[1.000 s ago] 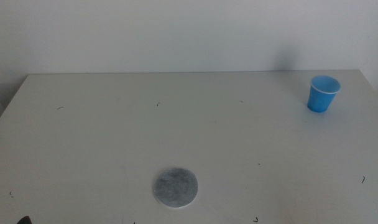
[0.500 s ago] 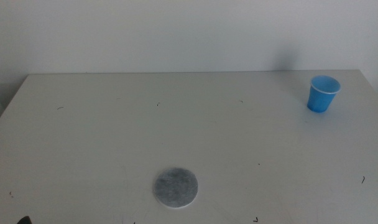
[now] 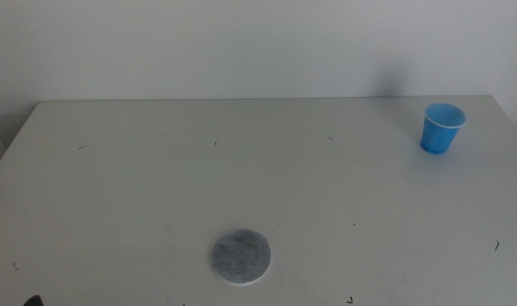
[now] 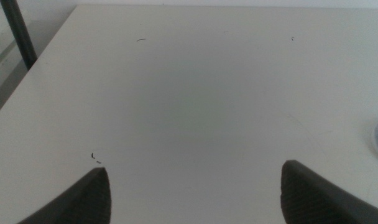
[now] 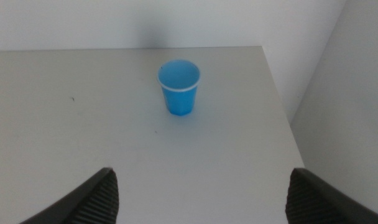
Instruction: Place an empty cup on a cup mat.
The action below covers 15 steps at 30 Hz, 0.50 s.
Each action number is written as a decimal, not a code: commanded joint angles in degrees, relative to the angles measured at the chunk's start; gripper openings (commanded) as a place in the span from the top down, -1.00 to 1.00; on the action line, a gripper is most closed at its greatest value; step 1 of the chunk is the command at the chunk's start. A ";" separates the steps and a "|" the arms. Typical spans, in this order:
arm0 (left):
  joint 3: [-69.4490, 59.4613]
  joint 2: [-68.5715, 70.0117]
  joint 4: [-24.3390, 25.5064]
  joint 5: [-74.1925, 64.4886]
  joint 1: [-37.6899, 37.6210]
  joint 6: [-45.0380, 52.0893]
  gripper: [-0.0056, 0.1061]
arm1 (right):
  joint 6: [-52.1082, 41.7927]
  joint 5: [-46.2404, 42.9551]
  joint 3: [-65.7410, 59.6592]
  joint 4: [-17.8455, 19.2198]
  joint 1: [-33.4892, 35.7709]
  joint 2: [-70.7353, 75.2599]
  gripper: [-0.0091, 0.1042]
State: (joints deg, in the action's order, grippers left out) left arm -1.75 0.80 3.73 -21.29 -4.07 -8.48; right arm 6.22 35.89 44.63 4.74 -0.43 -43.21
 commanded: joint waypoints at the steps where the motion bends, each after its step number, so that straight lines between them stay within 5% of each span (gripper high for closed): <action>1: 0.34 0.71 0.02 3.78 0.06 -0.61 -0.98 | 1.96 -1.78 7.42 -1.04 -0.38 -4.58 -0.50; 15: 0.34 0.71 0.02 3.78 0.06 -0.61 -0.98 | 3.92 19.50 44.51 -0.34 -0.43 -36.63 -0.50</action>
State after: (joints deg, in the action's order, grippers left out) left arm -1.75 0.80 3.73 -21.29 -4.07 -8.48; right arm 10.26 55.51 83.96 2.74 -0.43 -77.84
